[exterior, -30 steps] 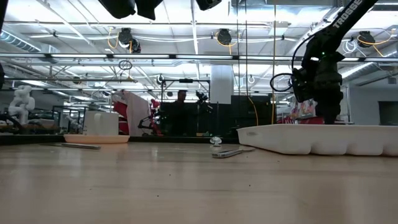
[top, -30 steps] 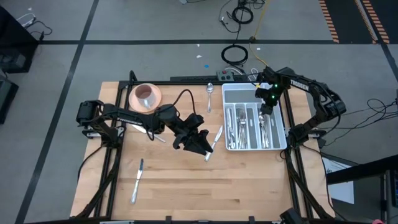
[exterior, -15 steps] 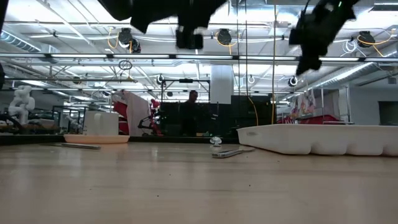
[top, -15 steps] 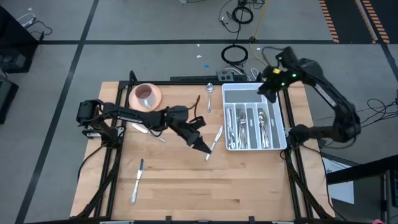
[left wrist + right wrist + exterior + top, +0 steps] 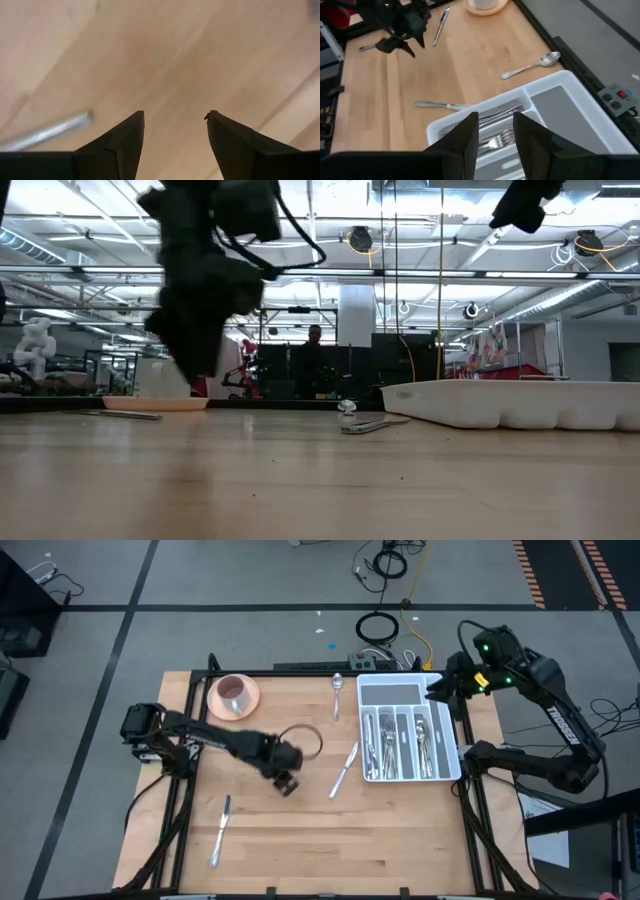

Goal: Sort silverware
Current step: Put the silver table knife into the silverware rack

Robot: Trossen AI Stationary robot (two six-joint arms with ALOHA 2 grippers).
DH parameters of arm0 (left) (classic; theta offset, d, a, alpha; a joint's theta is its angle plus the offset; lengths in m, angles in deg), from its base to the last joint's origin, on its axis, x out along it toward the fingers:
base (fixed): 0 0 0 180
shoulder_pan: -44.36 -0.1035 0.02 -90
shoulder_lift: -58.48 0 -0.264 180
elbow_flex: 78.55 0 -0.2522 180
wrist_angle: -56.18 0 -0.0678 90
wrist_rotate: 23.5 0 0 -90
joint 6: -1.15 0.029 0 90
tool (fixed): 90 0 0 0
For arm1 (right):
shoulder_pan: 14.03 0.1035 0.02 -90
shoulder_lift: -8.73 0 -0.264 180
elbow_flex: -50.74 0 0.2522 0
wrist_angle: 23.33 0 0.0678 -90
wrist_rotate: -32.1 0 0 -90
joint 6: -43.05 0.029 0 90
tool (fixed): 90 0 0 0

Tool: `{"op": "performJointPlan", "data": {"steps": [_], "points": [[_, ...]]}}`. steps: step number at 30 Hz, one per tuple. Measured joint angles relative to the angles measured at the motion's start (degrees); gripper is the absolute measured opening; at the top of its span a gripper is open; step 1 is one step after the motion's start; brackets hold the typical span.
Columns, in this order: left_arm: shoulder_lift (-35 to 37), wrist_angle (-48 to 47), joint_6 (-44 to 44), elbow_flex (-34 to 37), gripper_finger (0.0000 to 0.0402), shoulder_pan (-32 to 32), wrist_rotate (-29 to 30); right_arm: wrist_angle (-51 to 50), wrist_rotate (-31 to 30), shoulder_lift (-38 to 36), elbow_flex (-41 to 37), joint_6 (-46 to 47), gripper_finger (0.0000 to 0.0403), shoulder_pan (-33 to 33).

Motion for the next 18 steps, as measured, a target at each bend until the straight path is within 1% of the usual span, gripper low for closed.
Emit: {"op": "performJointPlan", "data": {"steps": [2,4,6,8,10,14,15,17,18], "points": [[0.01,-3.88,-1.46,-0.02,0.0219,4.52,2.89,-0.96,-0.12,-0.58,0.00,0.09,0.0114,1.13],[0.05,-7.07,-6.34,0.00,0.0219,9.98,6.53,-1.92,-0.13,-0.93,0.00,0.98,0.0114,1.96],[0.95,-6.38,-13.89,0.00,0.0219,15.60,13.58,-2.59,-0.14,-1.08,0.00,1.09,0.0114,2.46],[2.93,-8.08,-23.09,-0.02,0.0219,19.27,21.49,-3.32,-0.18,-1.09,-0.01,1.10,0.0114,2.88],[5.52,-12.58,-32.24,-0.02,0.0219,20.09,26.27,-3.44,-0.26,-1.07,-0.02,1.09,0.0114,3.05],[11.32,-21.70,-47.19,-0.02,0.0219,19.84,27.85,-3.42,-0.26,-1.07,-0.02,1.07,0.0114,3.04],[12.41,-23.71,-50.65,-0.02,0.0219,19.76,29.36,-3.41,-0.27,-1.07,-0.02,0.89,0.0114,3.04],[14.56,-29.22,-58.62,-0.02,0.0219,17.78,32.70,-3.25,-0.26,-1.07,-0.03,0.23,0.0114,3.04],[15.64,-32.75,-62.96,-0.02,0.0219,16.24,33.23,-3.14,-0.26,-1.07,-0.02,0.15,0.0114,3.04]]}}
